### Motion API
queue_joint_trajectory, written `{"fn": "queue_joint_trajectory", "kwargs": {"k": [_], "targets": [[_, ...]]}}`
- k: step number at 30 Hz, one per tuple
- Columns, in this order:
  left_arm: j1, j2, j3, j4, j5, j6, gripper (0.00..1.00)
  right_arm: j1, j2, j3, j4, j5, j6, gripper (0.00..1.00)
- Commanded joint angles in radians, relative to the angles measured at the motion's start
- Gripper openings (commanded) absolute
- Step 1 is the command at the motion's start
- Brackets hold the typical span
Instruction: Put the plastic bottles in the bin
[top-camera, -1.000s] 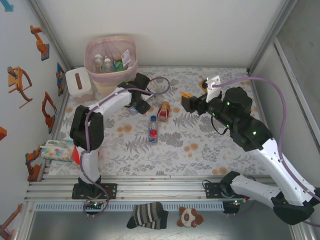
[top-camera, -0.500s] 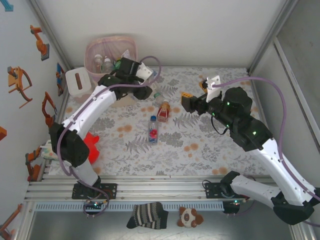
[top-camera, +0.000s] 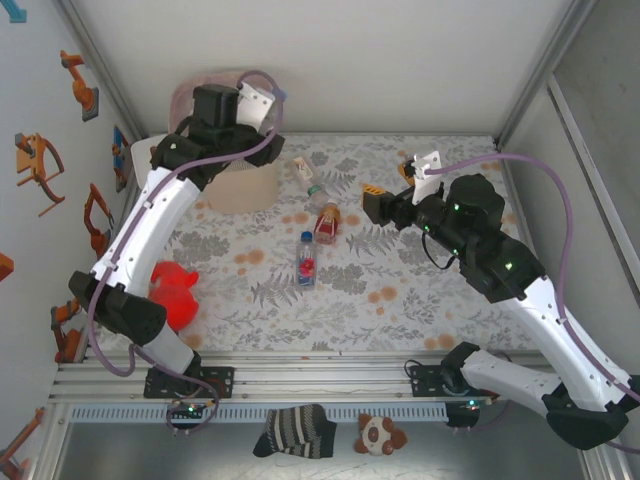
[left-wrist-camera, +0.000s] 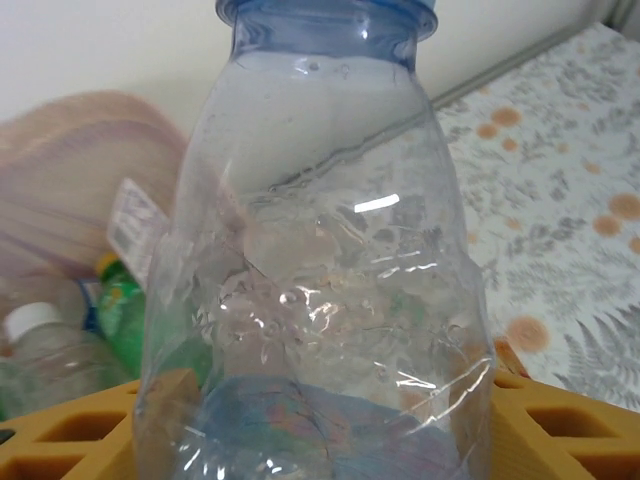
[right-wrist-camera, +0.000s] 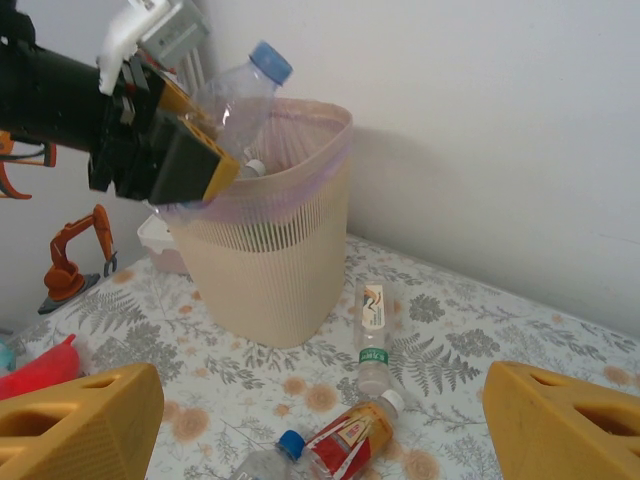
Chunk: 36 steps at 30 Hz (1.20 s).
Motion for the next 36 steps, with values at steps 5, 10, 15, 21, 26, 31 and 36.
{"fn": "queue_joint_trajectory", "kwargs": {"k": [5, 10, 15, 21, 26, 31, 36], "targets": [[0.051, 0.071, 0.205, -0.078, -0.088, -0.054, 0.62, -0.004, -0.007, 0.015, 0.026, 0.000, 0.014, 0.82], [0.123, 0.205, 0.409, -0.199, -0.071, -0.115, 0.61, -0.005, -0.003, 0.021, 0.027, -0.004, 0.010, 0.82], [0.189, 0.352, 0.621, -0.317, -0.037, -0.171, 0.61, -0.004, -0.003, 0.027, 0.025, -0.006, 0.008, 0.82], [0.261, 0.453, 0.712, -0.381, -0.049, -0.217, 0.61, -0.005, -0.010, 0.027, 0.019, 0.000, 0.006, 0.82], [0.286, 0.462, 0.655, -0.372, -0.123, -0.228, 0.61, -0.004, -0.012, 0.024, 0.018, 0.004, 0.005, 0.82], [0.317, 0.484, 0.591, -0.367, -0.159, -0.243, 0.61, -0.004, -0.011, 0.021, 0.020, 0.003, 0.005, 0.82], [0.337, 0.509, 0.562, -0.365, -0.153, -0.269, 0.61, -0.004, -0.017, 0.014, 0.021, 0.011, 0.003, 0.82]]}}
